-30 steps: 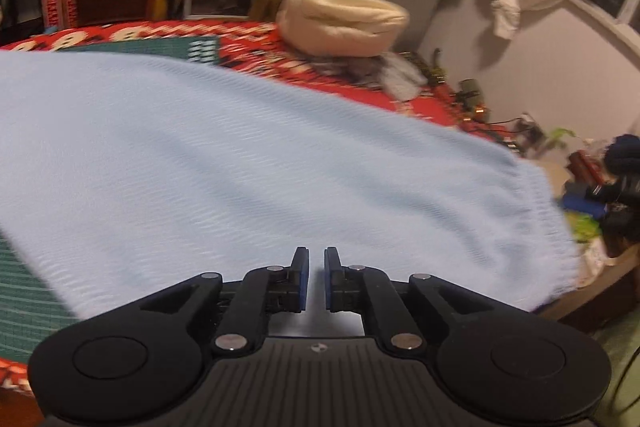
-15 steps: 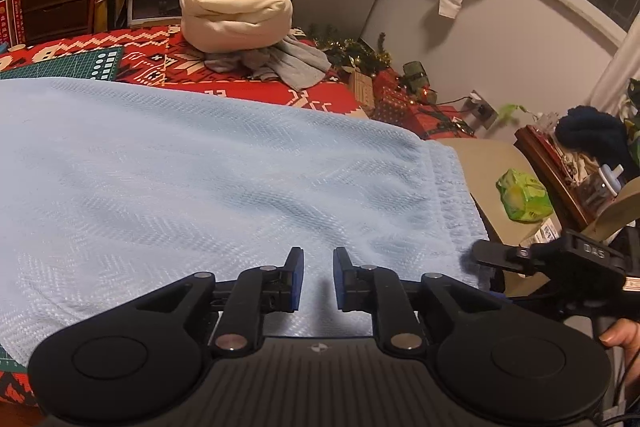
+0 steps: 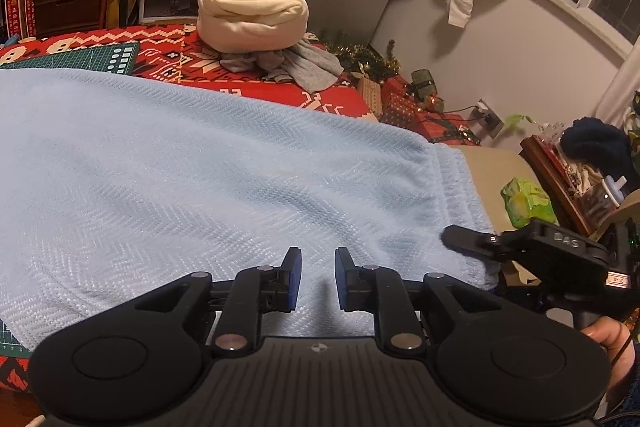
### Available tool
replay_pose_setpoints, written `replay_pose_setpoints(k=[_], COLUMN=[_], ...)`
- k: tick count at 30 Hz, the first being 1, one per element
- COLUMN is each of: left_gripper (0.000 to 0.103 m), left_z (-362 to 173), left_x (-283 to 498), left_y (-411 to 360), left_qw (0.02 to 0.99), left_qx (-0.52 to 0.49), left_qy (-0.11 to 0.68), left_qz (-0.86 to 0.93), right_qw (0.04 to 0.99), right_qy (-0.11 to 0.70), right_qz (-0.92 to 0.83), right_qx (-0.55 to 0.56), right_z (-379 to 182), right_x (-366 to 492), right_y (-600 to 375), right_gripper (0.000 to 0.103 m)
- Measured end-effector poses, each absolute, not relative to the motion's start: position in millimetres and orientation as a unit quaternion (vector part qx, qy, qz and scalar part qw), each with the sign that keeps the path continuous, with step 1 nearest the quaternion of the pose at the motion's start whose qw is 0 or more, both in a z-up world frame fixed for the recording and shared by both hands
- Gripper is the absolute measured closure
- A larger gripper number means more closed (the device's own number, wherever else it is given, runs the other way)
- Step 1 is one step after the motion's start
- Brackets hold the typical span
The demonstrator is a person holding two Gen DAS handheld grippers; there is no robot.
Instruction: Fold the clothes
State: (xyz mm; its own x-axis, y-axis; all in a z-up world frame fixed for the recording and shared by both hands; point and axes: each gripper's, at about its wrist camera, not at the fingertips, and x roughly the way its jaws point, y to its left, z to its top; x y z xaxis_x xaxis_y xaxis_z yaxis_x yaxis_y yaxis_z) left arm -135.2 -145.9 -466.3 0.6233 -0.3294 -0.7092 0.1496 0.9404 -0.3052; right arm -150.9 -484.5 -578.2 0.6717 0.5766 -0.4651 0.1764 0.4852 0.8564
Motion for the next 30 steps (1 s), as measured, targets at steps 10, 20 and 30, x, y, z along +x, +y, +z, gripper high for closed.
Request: replay_pose_setpoints(k=[10,20,30], left_gripper=[0.089,0.101,0.1], left_z=[-469.9,-434.9,-344.4], left_x=[-94.2,-21.0,7.2], left_y=[-110.0,-72.1,-3.4], left_qw=[0.881,0.824,0.797], left_qx=[-0.139,-0.133,-0.185], left_qy=[0.399,0.497,0.554], left_qz=[-0.214,-0.239,-0.154], right_qw=[0.805,0.808,0.821], right_qy=[0.4,0.486,0.533], right_qz=[0.108,0.039,0.067], right_qx=[0.424,0.331,0.192], right_z=[-523.9,-417.7,-293.1], right_x=[-147.0,-102.6,-28.3], right_y=[-471.5,-414.2,-299.2], right_gripper=[0.059,0.064,0.069])
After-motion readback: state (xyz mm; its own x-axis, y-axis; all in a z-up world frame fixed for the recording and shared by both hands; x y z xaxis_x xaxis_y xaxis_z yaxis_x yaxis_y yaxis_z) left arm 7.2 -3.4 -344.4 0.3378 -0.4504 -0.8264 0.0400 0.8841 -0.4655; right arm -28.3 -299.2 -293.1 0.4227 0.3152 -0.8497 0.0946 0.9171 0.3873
